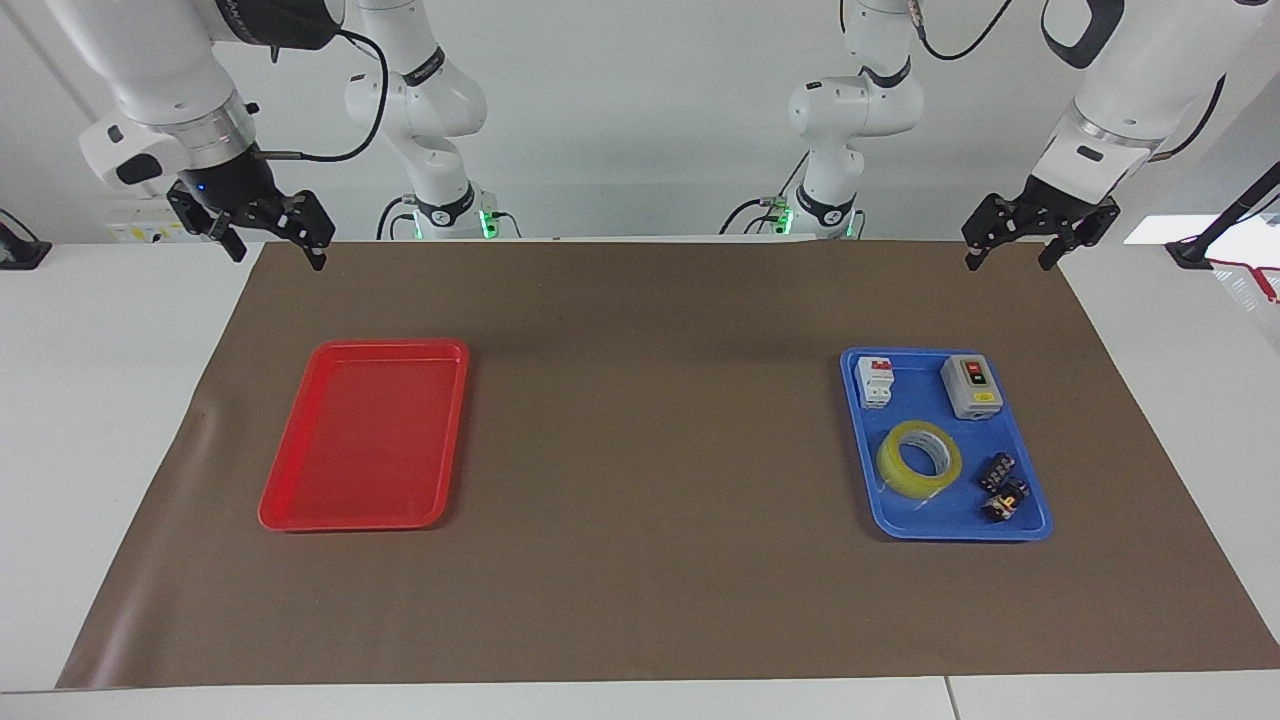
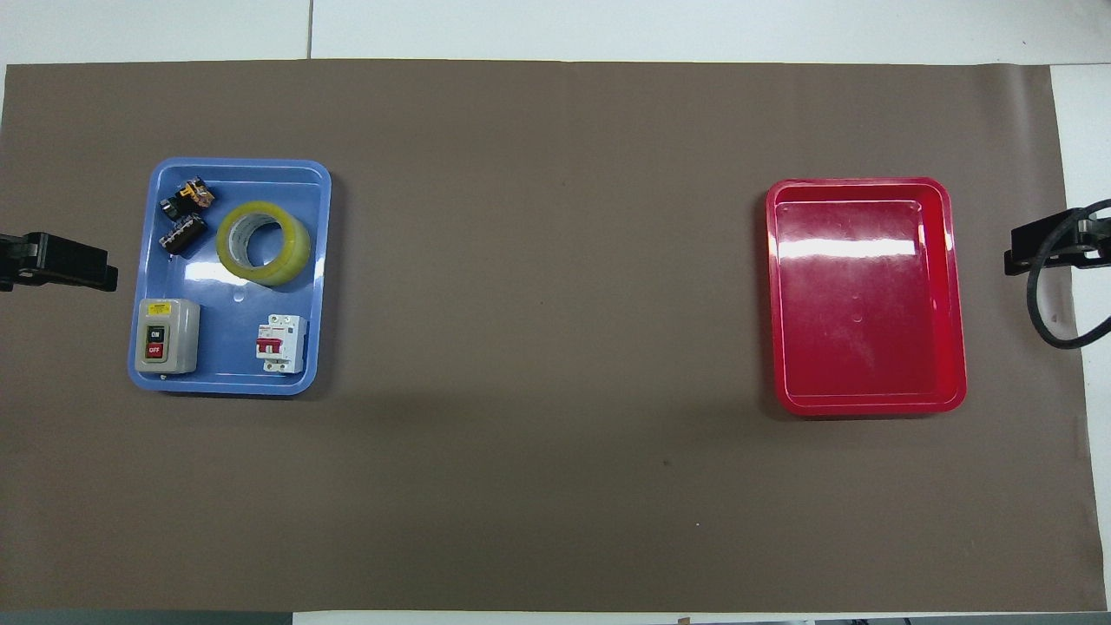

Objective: Place and move tape with both arms

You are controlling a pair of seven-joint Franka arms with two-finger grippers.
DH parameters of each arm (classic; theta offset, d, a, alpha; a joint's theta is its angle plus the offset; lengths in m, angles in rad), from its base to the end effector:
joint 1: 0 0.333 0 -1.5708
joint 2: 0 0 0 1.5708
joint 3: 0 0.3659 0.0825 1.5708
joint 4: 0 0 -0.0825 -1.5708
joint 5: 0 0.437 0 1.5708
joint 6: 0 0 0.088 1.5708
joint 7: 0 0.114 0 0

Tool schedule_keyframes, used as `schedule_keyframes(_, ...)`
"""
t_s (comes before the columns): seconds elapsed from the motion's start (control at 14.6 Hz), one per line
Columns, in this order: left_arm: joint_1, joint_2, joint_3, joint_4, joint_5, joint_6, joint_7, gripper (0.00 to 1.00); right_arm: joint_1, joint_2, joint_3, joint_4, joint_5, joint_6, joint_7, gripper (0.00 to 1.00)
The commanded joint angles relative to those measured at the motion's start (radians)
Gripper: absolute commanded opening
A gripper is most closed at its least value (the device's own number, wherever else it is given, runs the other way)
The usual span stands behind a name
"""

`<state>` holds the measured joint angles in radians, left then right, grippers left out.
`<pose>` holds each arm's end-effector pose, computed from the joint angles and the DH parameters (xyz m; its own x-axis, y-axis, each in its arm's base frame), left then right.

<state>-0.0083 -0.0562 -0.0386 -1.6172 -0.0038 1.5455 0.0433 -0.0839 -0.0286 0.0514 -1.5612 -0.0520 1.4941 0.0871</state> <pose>0.5835 -0.0285 0.6744 0.9958 -0.0901 -0.0155 -0.0900 -0.9959 0.0023 0.5886 -0.0249 0.6831 0.9918 -0.1232 -0.0336 -0.1212 -0.9910 0.0565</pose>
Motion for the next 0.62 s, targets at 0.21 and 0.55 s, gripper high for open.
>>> schedule_keyframes(0.21,-0.001,0.006,0.008,0.026,-0.022,-0.03,0.02,1.0,-0.013,-0.008,0.002,-0.013,0.008,0.009,-0.023,1.0)
schedule_keyframes(0.55,-0.001,0.004,0.006,0.023,-0.022,-0.036,0.02,1.0,-0.013,-0.008,0.002,-0.013,0.008,0.009,-0.024,1.0)
